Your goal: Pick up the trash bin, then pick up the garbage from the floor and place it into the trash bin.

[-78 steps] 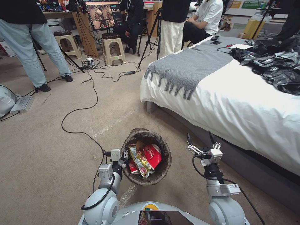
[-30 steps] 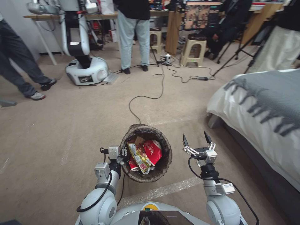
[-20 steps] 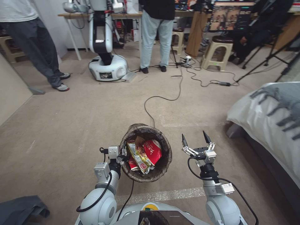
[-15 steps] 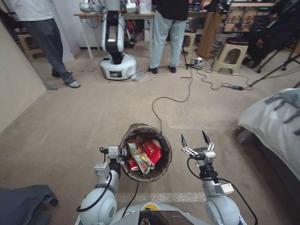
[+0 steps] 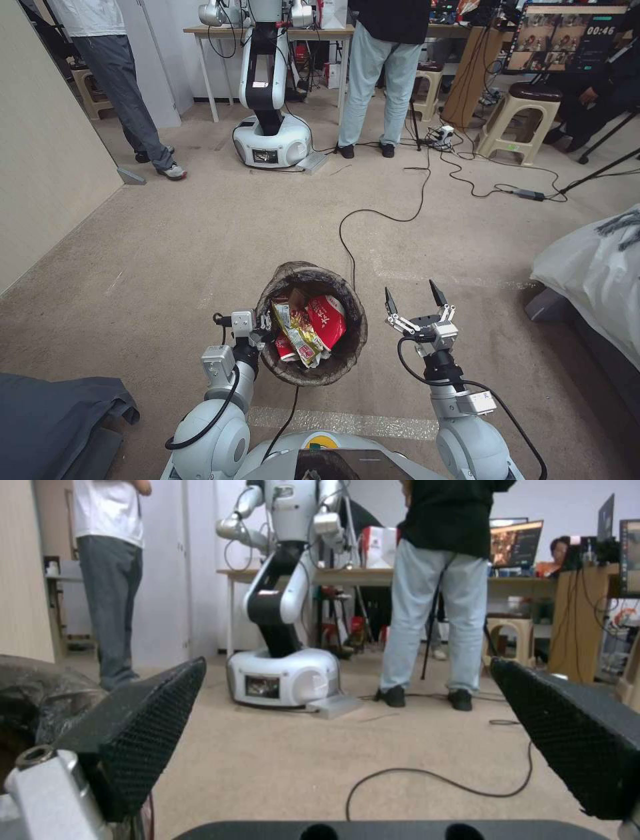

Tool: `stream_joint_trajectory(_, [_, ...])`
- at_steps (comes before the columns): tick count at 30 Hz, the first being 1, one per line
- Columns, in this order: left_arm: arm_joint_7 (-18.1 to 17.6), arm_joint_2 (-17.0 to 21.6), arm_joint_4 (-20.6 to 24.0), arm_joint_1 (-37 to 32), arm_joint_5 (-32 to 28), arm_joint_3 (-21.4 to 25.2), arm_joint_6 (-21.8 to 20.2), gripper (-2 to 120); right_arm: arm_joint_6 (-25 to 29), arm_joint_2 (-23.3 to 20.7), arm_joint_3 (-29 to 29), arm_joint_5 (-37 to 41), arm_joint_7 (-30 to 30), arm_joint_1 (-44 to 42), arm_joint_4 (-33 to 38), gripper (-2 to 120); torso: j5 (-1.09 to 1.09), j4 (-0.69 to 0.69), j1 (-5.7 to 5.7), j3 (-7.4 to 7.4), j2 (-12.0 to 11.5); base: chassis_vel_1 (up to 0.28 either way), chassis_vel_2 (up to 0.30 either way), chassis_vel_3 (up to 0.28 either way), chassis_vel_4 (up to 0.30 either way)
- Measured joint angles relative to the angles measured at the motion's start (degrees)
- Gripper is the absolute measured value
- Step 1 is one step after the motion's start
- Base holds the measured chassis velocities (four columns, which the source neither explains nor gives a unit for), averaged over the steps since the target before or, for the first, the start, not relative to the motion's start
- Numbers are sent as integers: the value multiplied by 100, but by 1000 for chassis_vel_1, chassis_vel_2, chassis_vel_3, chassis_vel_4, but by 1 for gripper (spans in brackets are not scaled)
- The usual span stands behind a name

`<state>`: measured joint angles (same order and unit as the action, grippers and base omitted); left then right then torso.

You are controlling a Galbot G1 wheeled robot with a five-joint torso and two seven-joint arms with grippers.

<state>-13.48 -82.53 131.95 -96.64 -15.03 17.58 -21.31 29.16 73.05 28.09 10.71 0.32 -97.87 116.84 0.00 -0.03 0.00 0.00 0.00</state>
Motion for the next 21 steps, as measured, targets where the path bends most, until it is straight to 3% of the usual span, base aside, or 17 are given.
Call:
stream_joint_trajectory(8, [-50, -7, 1, 42, -48, 109, 7, 3, 6, 13, -2, -9, -28, 31, -10, 100, 0, 3, 0, 0, 0, 0, 0, 0, 0])
stream_joint_trajectory(21, [-782, -169, -260, 341, -955, 974, -324, 3, 216, 68, 9, -70, -145, -19, -87, 100, 0, 3, 0, 0, 0, 0, 0, 0, 0])
